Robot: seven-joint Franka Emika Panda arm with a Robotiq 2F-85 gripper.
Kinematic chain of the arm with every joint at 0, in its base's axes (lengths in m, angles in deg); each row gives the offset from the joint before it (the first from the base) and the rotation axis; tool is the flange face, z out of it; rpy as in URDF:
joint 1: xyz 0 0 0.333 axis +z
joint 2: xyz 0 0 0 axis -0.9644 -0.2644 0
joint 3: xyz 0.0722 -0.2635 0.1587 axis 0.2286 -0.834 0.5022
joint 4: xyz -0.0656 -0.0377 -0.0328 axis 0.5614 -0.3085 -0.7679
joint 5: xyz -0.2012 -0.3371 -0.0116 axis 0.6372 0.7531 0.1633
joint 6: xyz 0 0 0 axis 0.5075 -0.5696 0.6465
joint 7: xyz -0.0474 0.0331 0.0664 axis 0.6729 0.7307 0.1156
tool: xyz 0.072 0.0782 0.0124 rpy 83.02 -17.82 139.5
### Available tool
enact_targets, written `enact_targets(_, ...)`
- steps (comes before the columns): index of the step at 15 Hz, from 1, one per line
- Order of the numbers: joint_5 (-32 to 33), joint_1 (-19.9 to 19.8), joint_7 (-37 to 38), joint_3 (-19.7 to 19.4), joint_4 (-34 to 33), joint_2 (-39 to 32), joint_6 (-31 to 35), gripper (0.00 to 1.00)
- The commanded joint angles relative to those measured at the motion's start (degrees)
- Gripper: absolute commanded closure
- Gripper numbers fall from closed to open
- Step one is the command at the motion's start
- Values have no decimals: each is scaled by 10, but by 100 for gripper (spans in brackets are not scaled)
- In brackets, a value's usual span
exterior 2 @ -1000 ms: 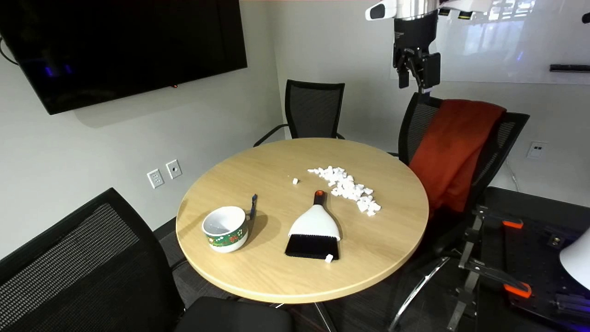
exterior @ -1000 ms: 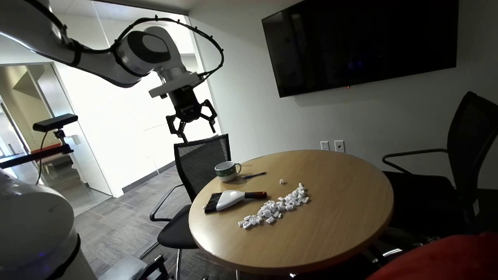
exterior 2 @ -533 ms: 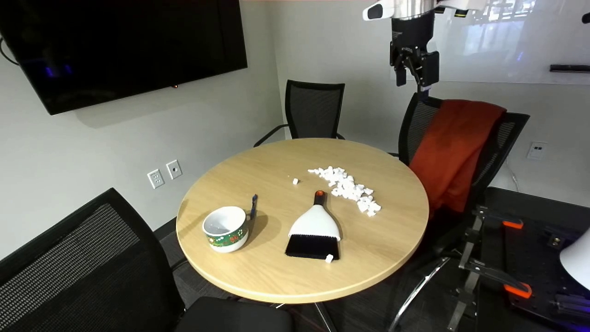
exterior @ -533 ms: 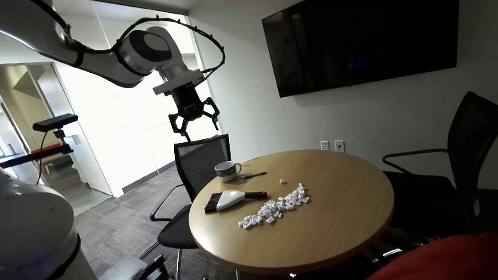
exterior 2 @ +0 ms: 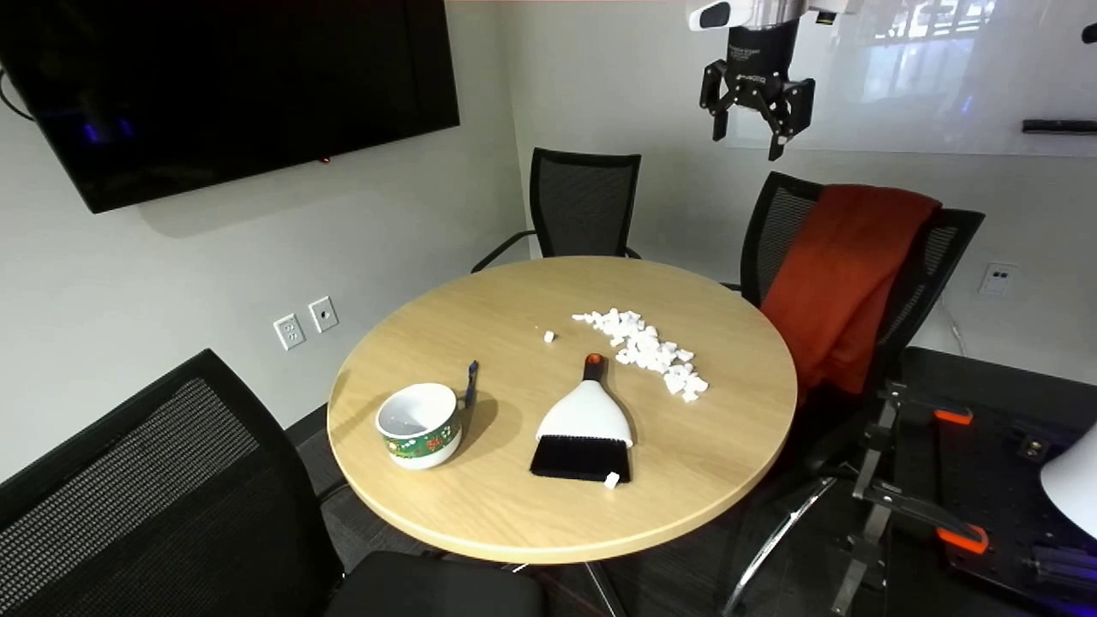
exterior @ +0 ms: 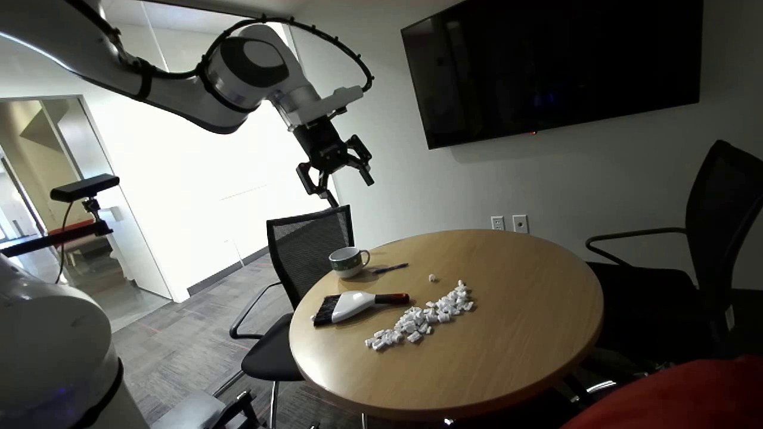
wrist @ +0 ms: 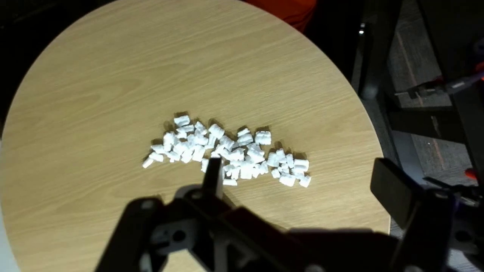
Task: Use the brush and sweep the white objects on the table
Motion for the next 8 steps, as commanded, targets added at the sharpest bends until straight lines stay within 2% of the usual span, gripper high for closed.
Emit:
enact_targets(1,-49,-6,-151,-38,-17,-43,93,0)
enact_targets(2,-92,0,-200,-49,-26,-57,102,0)
enact_targets(3,-120,-4,-217,-45,-40,-70,78,0)
enact_targets(4,-90,-27,-178,-22,-8,-41,87,0)
enact_targets(8,-117,-28,-208,-23,-28,-68,86,0)
